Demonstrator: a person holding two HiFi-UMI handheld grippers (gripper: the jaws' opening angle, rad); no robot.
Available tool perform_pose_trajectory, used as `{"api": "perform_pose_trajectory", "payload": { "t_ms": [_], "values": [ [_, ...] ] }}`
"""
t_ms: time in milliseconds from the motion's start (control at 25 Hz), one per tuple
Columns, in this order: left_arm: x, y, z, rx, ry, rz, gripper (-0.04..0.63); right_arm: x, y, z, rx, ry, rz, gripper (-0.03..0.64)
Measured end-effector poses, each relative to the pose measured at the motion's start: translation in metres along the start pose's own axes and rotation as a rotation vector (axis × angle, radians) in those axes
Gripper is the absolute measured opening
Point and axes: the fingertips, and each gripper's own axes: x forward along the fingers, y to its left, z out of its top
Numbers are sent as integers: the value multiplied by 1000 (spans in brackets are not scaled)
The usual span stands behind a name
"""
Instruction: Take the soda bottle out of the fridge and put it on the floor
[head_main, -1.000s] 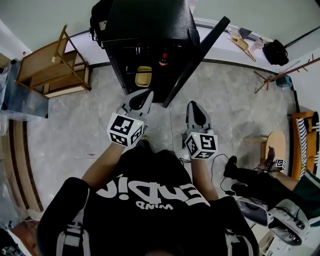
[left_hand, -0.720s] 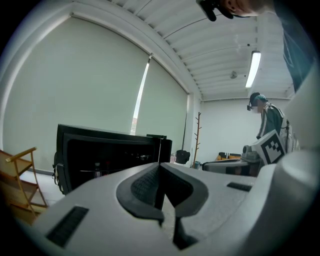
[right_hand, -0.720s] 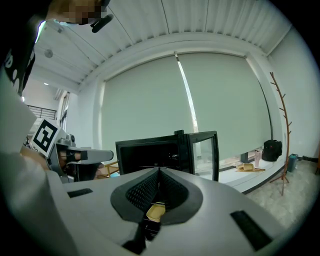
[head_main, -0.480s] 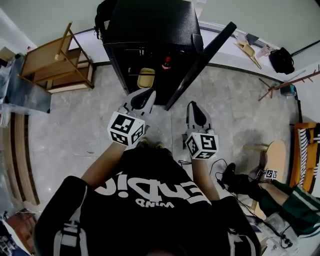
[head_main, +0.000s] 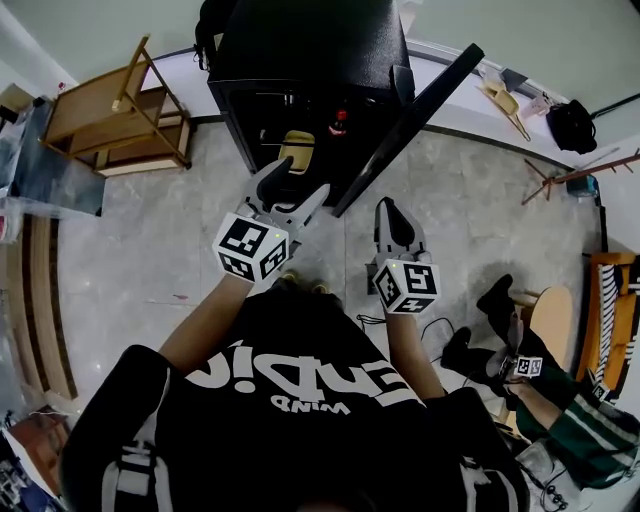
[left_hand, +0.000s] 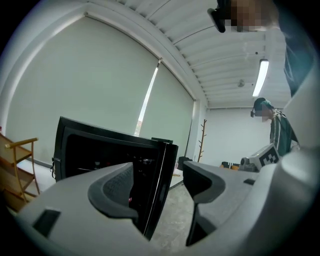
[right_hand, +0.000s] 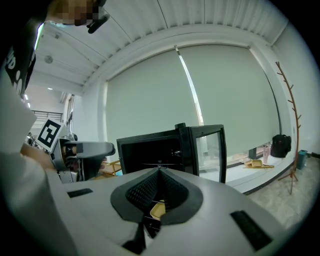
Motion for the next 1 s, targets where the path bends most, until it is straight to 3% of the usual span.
{"api": "perform_pose_trajectory", "payload": {
  "t_ms": [360,680,1000],
  "values": [
    [16,26,-25,40,67,-8,302,21,4,-5,-61,0,8,23],
    [45,55,-64,62,95,3,302,37,-2,-48,-31,0,-22,23],
    [75,67,-91,99,77,14,302,59,-12,-66,-43,-20,-14,23]
  ]
}}
